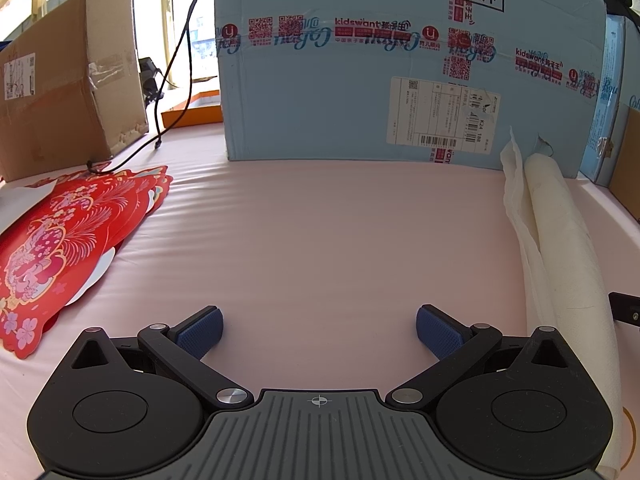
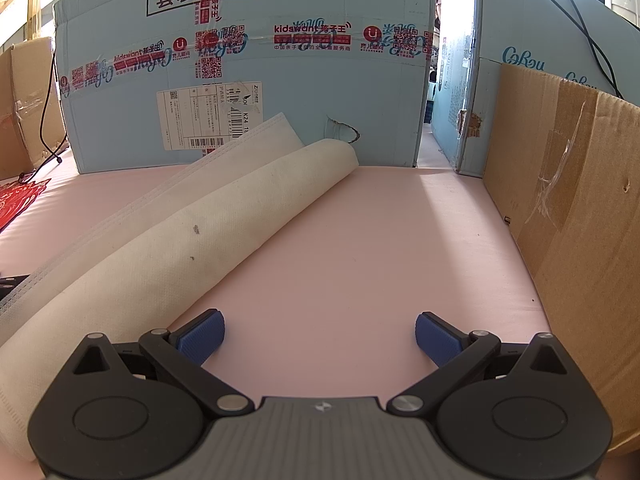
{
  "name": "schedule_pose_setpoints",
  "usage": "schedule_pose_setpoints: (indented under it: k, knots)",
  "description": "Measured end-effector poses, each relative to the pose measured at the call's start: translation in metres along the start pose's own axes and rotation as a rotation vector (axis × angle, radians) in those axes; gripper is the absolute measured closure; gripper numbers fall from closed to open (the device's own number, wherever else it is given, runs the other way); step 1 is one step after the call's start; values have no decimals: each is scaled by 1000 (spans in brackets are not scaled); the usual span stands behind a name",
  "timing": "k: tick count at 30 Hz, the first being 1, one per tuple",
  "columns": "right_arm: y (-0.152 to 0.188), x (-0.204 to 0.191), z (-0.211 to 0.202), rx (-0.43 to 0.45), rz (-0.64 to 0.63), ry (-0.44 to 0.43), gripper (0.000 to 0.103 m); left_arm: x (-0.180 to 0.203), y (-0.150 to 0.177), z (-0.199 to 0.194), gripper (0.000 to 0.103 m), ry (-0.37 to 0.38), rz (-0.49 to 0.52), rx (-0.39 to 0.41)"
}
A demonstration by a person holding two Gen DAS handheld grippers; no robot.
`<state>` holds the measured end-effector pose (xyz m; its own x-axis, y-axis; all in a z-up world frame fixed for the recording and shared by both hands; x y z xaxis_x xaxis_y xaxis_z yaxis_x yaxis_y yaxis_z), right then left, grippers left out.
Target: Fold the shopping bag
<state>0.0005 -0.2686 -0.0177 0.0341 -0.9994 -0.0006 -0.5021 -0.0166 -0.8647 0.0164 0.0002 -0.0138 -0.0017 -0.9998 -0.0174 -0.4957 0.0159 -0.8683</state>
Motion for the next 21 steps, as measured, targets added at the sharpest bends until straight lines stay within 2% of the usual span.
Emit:
schedule_pose_setpoints:
  k: [9,13,16,19,21]
  knots:
    - [0,0,0,1,-2,3,0,-3,0,-2,0,15,-24,11]
    - [0,3,-1,7,21,-12,0,-8,-4,-27,0,26,-38,151]
    - [-1,5,-2,13,37,-23,0,-5,-8,-51,0,45,20,257]
    - [-2,9,-5,25,66,-42,0,2,-10,-62,0,79,72,255]
    - [-3,14,-8,36,99,-69,0,10,-9,-61,0,86,127,221]
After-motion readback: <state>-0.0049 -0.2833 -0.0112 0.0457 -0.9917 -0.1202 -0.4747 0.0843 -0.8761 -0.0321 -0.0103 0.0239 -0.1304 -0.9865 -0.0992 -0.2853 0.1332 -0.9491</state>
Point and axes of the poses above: each gripper's, at about its wrist camera, not at the fingertips, and z roughly the way its jaws point, x to its right, y to its underside, the point moved 2 cm from there along z, roughly the way its jaws point, and after that the axes turned 9 degrees about x, right-handed, at the moved point
